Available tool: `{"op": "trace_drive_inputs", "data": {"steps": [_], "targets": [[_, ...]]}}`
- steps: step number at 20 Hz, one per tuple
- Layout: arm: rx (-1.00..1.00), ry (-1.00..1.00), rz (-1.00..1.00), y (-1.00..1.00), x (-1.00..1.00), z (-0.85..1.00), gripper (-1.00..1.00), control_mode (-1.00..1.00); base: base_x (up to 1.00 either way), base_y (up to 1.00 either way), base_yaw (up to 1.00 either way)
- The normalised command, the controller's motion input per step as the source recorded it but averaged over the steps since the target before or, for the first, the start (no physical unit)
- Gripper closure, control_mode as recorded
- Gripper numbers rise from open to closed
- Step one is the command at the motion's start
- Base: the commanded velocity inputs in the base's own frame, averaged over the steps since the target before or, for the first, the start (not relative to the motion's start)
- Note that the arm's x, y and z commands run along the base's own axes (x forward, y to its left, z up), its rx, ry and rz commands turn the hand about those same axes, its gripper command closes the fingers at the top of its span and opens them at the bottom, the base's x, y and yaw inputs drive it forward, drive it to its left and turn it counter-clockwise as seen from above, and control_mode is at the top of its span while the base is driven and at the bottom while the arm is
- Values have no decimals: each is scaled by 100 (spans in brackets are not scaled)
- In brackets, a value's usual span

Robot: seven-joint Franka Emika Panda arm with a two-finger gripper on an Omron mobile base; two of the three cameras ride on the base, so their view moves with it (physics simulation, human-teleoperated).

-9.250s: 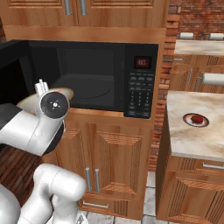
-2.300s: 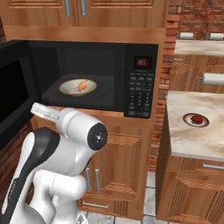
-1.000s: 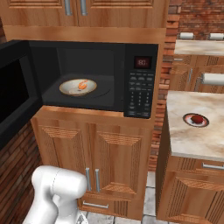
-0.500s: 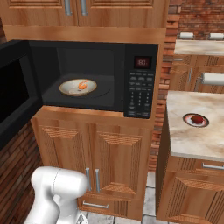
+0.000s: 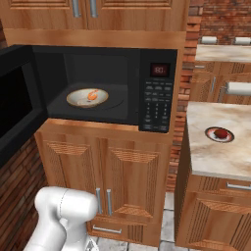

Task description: Remove the mango from the bowl and place it on the small plate. Then place the bowl with only the shrimp in the microwave, close the door, and press the start button to microwave the shrimp.

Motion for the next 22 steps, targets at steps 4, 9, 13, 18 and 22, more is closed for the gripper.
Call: {"op": "trace_drive_inputs", "data": {"steps": [4, 9, 13, 18, 22], "targets": [[-14, 0, 0, 64, 81, -64, -100, -100, 0, 0, 0], [-11, 0, 0, 49, 83, -71, -100, -100, 0, 0, 0], [-7, 0, 0, 32, 71, -54, -100, -100, 0, 0, 0], [-5, 0, 0, 20, 66, -45, -100, -100, 0, 0, 0], [0, 0, -5, -6, 16, -8, -100, -100, 0, 0, 0]]}}
